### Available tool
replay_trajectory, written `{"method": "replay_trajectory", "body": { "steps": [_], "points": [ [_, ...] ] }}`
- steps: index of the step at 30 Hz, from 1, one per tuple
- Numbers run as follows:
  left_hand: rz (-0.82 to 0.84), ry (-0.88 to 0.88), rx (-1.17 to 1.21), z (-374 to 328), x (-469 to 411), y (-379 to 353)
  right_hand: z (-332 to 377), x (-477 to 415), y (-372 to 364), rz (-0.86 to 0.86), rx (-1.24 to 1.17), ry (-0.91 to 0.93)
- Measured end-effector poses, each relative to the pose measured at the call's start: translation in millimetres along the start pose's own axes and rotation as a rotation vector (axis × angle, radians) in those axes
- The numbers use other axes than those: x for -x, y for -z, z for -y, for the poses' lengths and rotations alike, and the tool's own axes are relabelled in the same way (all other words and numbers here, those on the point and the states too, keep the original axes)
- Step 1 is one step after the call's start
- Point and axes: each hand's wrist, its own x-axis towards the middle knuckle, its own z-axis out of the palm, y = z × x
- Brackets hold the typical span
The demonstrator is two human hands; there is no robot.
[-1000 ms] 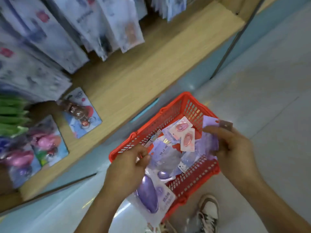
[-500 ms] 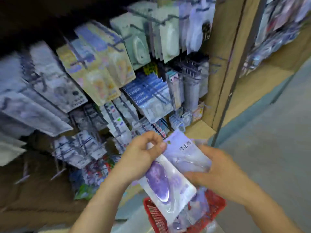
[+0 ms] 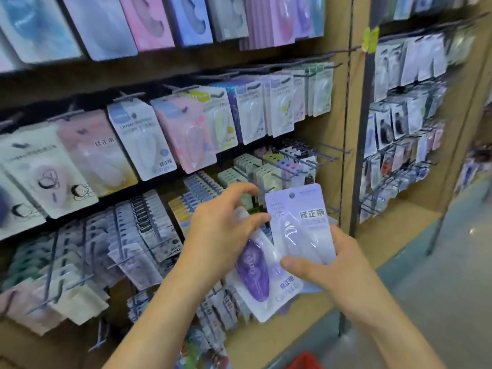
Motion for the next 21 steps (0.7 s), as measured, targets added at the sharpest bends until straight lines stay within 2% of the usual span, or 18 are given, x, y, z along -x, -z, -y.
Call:
{"method": "replay_trajectory", "body": {
  "steps": [5, 7, 13, 17, 21],
  "points": [
    [-0.009, -0.206, -0.077, -5, -21, 23, 13, -14, -22, 0.029, 0.069, 0.037],
    [-0.014, -0.238, -0.086, -6, -32, 32, 15, -21, -30, 0.025, 0.038, 0.035],
    [-0.009, -0.108, 0.129, -1, -61, 43, 17, -39, -43, 0.077, -0.126, 0.045],
    [-0.023, -0.086, 0.113, 7, -71, 54, 20, -53, -40, 0.029, -0.163, 0.062],
    [-0.057, -0.026, 0.093, 11, -82, 67, 22, -69, -21, -0.059, -0.062, 0.128]
  ]
}}
